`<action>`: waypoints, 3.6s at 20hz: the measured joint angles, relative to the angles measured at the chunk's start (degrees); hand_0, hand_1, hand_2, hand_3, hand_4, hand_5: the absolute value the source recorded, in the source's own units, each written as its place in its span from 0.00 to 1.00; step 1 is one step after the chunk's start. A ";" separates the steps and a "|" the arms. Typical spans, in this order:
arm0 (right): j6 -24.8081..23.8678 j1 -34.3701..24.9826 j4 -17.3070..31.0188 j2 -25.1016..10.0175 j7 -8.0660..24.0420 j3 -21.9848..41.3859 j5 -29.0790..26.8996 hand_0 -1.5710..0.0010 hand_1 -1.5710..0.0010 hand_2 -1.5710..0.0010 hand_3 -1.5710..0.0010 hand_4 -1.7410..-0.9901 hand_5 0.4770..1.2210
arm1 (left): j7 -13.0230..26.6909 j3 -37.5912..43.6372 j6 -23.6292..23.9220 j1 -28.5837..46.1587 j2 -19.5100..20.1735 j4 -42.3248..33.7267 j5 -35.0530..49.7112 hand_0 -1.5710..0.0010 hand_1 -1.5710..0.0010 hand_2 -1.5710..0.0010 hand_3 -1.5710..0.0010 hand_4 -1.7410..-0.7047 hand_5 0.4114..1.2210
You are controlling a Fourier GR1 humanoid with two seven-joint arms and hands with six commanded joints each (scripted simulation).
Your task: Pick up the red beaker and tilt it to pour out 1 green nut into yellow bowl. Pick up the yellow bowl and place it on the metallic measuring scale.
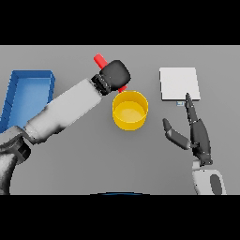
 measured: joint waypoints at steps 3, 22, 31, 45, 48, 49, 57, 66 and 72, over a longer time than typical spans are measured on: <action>-0.67 -0.29 0.55 0.64 0.12 0.82 1.42 1.00 1.00 1.00 1.00 0.74 0.22 | -0.84 -4.23 -0.81 -2.64 -0.35 1.83 -2.42 0.00 0.00 0.00 0.00 0.01 1.00; -1.19 0.76 -0.64 0.81 -1.01 0.49 1.08 1.00 1.00 1.00 1.00 0.78 0.21 | -6.50 -25.57 2.41 -15.06 -4.62 8.01 -12.09 0.00 0.00 0.00 0.00 0.02 1.00; -0.92 -0.21 0.36 0.61 -1.85 0.76 1.39 1.00 1.00 1.00 1.00 0.77 0.25 | -6.57 -18.29 7.07 -30.79 1.04 21.74 -4.45 0.00 0.00 0.00 0.13 0.01 1.00; 1.87 -1.83 0.41 0.49 -1.98 0.84 -2.04 1.00 1.00 1.00 1.00 0.82 0.23 | 3.88 19.25 18.63 -22.88 17.39 43.87 43.31 0.00 0.00 0.00 0.02 0.00 1.00; 2.94 -2.48 1.80 -0.47 -2.62 -0.04 -3.27 1.00 1.00 1.00 1.00 0.78 0.25 | 9.34 22.43 22.68 -18.21 18.29 45.85 49.27 0.00 0.00 0.00 0.01 0.00 1.00; 2.99 -2.07 1.92 -0.26 -3.09 0.26 -3.08 1.00 1.00 1.00 1.00 0.77 0.26 | 10.37 23.66 23.79 -17.02 18.62 46.16 51.31 0.00 0.00 0.00 0.01 0.00 1.00; 1.87 -2.37 2.86 -0.62 -3.95 0.97 -0.53 1.00 1.00 1.00 1.00 0.72 0.31 | 9.51 30.28 28.19 -7.65 18.53 46.98 63.25 0.00 0.00 0.00 0.12 0.00 1.00; 2.09 -1.47 2.44 -0.06 -4.18 1.56 -0.53 1.00 1.00 1.00 1.00 0.76 0.28 | 5.44 32.76 31.86 0.70 13.95 49.00 70.28 0.00 0.00 0.00 0.12 0.00 0.82; 1.79 -2.98 3.42 -0.50 -3.20 0.63 -0.88 1.00 1.00 1.00 1.00 0.78 0.26 | 1.43 30.52 21.15 -1.17 12.55 54.85 67.99 0.05 0.12 0.17 0.30 0.57 0.41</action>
